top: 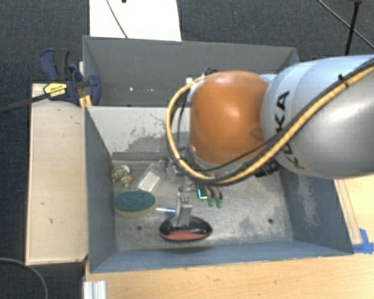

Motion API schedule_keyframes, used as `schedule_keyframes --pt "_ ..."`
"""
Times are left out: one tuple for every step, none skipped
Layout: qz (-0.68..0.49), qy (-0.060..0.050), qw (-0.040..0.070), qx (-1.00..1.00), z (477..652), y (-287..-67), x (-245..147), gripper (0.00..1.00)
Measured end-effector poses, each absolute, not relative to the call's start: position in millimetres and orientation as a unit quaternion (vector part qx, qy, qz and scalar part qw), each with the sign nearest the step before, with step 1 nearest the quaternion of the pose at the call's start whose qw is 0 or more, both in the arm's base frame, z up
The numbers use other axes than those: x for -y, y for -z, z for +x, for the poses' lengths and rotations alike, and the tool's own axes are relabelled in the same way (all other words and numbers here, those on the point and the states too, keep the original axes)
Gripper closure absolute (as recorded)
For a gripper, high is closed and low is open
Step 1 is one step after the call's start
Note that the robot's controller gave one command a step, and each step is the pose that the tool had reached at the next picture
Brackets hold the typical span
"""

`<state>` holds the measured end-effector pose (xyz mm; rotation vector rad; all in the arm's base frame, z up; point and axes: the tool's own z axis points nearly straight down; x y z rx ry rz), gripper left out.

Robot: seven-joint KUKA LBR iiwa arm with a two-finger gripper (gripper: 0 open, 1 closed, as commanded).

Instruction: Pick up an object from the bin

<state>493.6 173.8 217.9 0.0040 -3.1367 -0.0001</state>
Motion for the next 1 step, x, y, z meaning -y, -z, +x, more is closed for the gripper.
schedule_keyframes --pt "-0.091 0.000 0.001 0.996 485.2 -83.9 -194.3 0.00"
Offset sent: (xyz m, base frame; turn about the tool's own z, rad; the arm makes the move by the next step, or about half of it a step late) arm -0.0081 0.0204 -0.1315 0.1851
